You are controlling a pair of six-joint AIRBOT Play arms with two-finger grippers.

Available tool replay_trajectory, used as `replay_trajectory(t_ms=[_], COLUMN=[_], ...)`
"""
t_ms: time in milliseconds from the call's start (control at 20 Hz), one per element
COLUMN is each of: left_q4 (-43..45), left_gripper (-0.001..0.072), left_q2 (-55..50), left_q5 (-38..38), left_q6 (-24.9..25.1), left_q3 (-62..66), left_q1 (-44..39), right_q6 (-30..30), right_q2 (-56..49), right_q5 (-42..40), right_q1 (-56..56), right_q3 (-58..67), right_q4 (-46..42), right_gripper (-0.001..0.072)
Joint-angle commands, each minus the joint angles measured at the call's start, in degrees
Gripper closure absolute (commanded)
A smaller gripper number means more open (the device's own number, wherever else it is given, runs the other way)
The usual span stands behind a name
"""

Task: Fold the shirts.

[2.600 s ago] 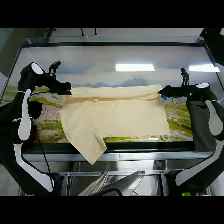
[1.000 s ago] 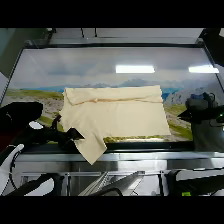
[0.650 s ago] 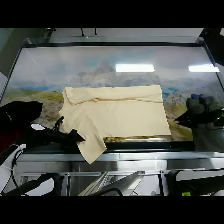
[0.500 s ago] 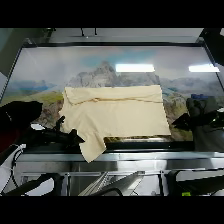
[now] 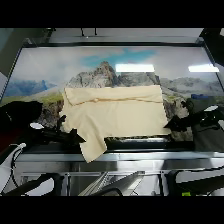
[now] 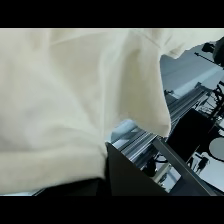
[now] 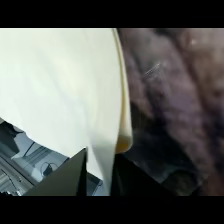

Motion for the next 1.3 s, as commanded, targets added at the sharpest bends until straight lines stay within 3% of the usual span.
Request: replay_trajectory(t_ms=[0, 200, 400, 700, 900, 1150, 1200, 1250], left_q4=[0.0, 0.4, 0.4, 0.4, 0.5, 0.4, 0.4, 0.4], left_gripper=[0.0693, 0.0693, 0.0694, 0.0693, 0.0693, 0.0689, 0.0555, 0.0166], left_q2=[0.7, 4.8, 2.8, -14.3, -27.2, -41.1, -43.0, -44.5], left_q5=[-4.4, -4.7, -4.7, -4.6, -2.9, -5.0, -6.8, -8.5], left_q6=[-0.2, -2.8, -3.1, -4.0, -3.9, -3.9, -4.3, -4.6], left_q3=[5.4, 16.3, 30.1, 53.3, 63.1, 74.9, 77.2, 79.4], left_q1=[0.1, 3.3, 6.3, 3.3, 0.5, 0.6, 0.6, 0.9], right_q6=[-0.8, 0.9, -1.4, -3.7, -3.6, -3.8, -4.8, -4.8], right_q2=[0.5, 4.0, 5.8, -0.2, -10.5, -18.5, -18.5, -18.0], right_q5=[1.6, 1.4, 1.0, -12.7, -18.2, -21.7, -21.5, -20.9], right_q1=[0.7, -2.8, -4.2, 7.3, 11.3, 11.7, 11.4, 10.9], right_q3=[0.0, 0.2, 4.2, 17.9, 26.2, 27.8, 27.9, 28.7], right_q4=[3.0, 0.3, 16.5, 27.6, 27.7, 27.6, 27.3, 26.5], right_gripper=[0.0688, 0.0689, 0.0688, 0.0688, 0.0688, 0.0686, 0.0594, 0.0389])
